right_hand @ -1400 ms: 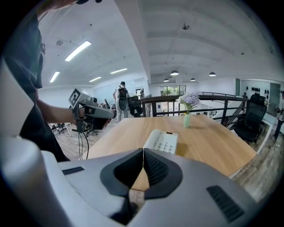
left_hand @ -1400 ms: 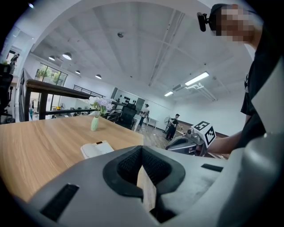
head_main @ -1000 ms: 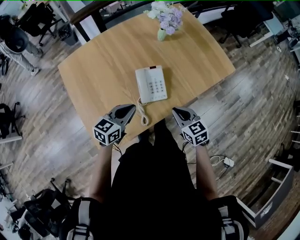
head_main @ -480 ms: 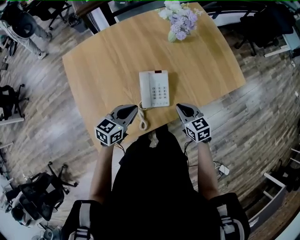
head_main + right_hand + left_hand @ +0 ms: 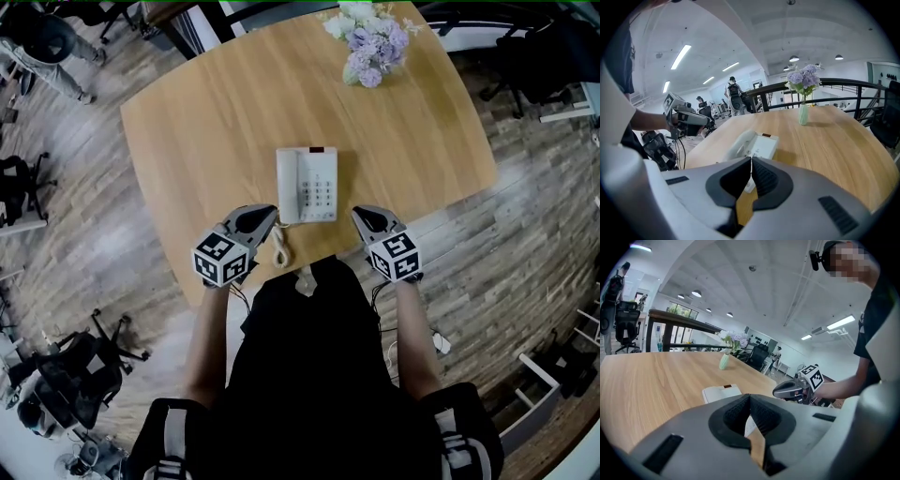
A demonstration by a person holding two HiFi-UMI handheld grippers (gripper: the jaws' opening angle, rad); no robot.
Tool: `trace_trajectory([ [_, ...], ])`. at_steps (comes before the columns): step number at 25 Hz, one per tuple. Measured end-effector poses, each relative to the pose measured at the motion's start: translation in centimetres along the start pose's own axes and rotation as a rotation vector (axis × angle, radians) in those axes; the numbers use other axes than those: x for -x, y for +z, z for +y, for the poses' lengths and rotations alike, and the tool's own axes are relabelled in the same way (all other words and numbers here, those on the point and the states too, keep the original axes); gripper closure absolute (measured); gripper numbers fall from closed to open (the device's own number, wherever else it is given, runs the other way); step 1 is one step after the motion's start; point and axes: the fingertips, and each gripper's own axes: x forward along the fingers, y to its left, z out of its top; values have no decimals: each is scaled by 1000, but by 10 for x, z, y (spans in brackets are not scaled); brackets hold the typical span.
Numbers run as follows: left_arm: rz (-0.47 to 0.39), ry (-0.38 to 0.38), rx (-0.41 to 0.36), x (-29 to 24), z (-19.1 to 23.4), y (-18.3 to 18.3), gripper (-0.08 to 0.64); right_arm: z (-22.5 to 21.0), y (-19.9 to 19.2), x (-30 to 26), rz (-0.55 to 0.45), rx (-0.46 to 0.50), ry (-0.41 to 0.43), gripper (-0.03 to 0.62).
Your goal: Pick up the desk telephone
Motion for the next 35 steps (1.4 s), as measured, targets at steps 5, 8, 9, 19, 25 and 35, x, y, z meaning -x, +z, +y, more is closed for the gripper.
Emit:
trace_trajectory([
  [5,35,5,21,-12,11,-11,538,-4,-1,-19,27,12,55,568],
  [8,41,15,62,-15,21,-21,538,-3,-4,-30,46,19,92,568],
  [9,42,18,76,-16,24,-24,538,-3,-5,-33,50,17,101,568],
  [19,83,41,148,-34,43,-52,529,-5,-19,-55,86,-4,158,566],
  [25,94,30,196,-43,52,-58,466,-11,-27,-65,98,-29,161,565],
  [35,199,-13,213,-61,55,-88,302,-17,-40,-83,114,-110,168,405],
])
